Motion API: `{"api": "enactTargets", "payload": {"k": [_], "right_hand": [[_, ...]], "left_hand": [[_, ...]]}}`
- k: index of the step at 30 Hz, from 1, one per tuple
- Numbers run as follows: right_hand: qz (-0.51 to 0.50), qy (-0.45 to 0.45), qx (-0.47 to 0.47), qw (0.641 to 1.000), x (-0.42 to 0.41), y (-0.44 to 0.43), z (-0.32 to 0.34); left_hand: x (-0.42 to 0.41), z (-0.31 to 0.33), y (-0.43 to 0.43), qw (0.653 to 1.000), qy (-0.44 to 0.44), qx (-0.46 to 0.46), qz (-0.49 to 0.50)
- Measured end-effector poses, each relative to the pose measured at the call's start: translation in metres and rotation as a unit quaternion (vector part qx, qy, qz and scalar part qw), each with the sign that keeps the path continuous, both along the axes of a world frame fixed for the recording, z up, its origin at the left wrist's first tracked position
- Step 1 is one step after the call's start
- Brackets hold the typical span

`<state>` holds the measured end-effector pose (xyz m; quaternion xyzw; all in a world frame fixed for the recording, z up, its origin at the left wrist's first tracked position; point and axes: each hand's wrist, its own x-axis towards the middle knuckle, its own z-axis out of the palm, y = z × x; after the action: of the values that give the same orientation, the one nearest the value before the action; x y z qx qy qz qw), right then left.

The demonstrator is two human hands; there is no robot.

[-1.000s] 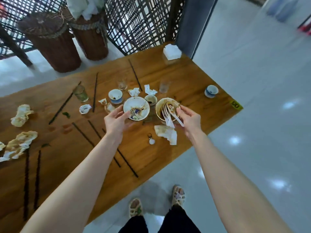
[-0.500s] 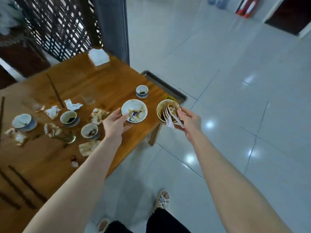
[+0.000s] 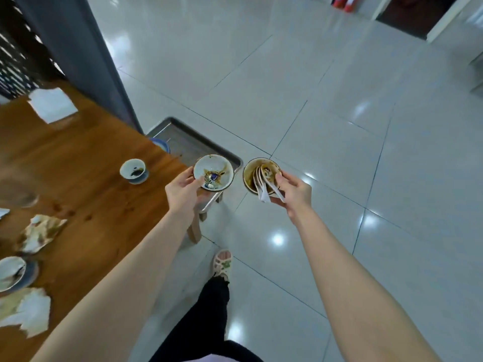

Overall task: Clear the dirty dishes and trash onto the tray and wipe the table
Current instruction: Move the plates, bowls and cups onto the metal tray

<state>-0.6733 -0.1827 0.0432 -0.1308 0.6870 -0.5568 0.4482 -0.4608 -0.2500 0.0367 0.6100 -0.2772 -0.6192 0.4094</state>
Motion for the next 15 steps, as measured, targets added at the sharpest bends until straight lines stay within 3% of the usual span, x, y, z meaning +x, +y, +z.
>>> {"api": "enactTargets", "payload": {"k": [8,15], "right_hand": [[0.027,0.002,0.014,1.0,-0.08,-0.126,-0.019],[0.098,-0.002,0.034,0.995,-0.096,-0.244,-0.025]], "left_hand": [[-0.075,-0.027,-0.117,0.998,0.05,0.026,0.027],[-0.092,-0.035,-0.203,0.995,0.033,0.034,0.084]]}}
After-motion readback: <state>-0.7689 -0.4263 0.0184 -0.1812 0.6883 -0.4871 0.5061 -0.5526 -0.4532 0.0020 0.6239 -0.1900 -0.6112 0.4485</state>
